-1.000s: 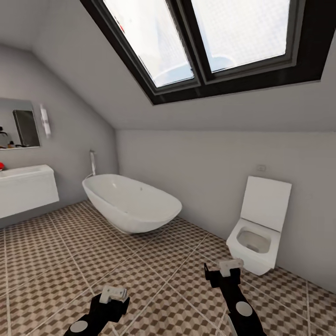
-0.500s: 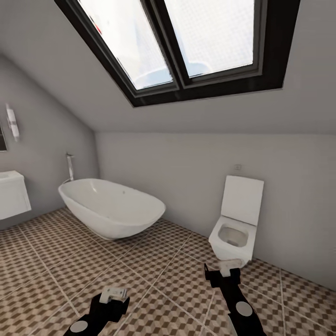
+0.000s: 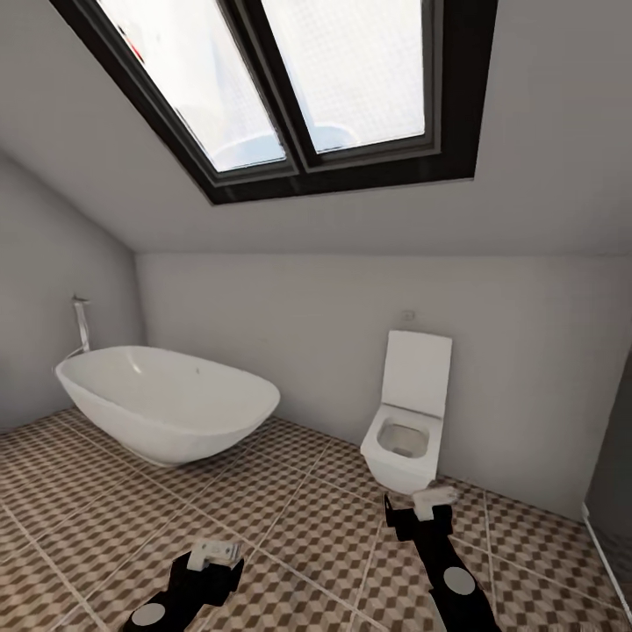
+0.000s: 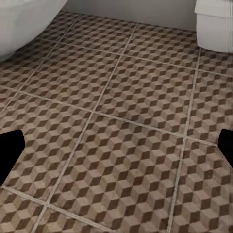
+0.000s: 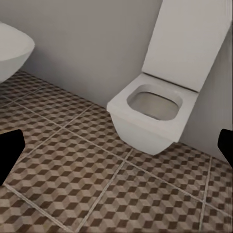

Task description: Take the four mousetraps from the cabinet in the bathroom and place them on the bathroom floor. Make sure all four end up on the same floor surface, and ensure that at least two of them are either under or directly next to the same bathroom sink.

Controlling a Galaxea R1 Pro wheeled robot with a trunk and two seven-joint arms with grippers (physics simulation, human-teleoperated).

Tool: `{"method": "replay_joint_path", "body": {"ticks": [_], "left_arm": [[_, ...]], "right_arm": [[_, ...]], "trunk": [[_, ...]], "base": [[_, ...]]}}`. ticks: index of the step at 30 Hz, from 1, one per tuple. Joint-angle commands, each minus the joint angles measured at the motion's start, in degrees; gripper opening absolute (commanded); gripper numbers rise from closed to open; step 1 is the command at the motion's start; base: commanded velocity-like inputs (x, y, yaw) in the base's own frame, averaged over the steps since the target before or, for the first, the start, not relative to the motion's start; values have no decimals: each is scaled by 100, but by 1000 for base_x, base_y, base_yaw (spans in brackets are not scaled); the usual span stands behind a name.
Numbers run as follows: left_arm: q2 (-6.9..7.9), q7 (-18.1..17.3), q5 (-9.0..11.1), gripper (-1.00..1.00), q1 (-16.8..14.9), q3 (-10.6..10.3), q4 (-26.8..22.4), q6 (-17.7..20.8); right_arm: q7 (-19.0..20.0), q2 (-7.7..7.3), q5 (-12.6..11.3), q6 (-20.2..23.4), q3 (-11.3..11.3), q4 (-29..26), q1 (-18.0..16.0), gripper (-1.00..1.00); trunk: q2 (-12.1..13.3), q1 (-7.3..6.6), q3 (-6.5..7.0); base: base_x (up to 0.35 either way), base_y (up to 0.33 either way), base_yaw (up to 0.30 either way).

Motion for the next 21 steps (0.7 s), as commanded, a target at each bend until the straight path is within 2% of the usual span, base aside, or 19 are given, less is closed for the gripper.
{"method": "replay_joint_path", "body": {"ticks": [1,21], "left_arm": [[4,-3,6,100,-2,-4,-8,30],[4,-4,6,100,-1,-4,-9,30]], "right_arm": [[-26,0,60,45,10,-7,-5,100],[-30,0,60,45,7,-4,-5,100]], "trunk": [[-4,0,-2],[-4,0,109]], "base": [[0,0,-261],[0,0,-264]]}}
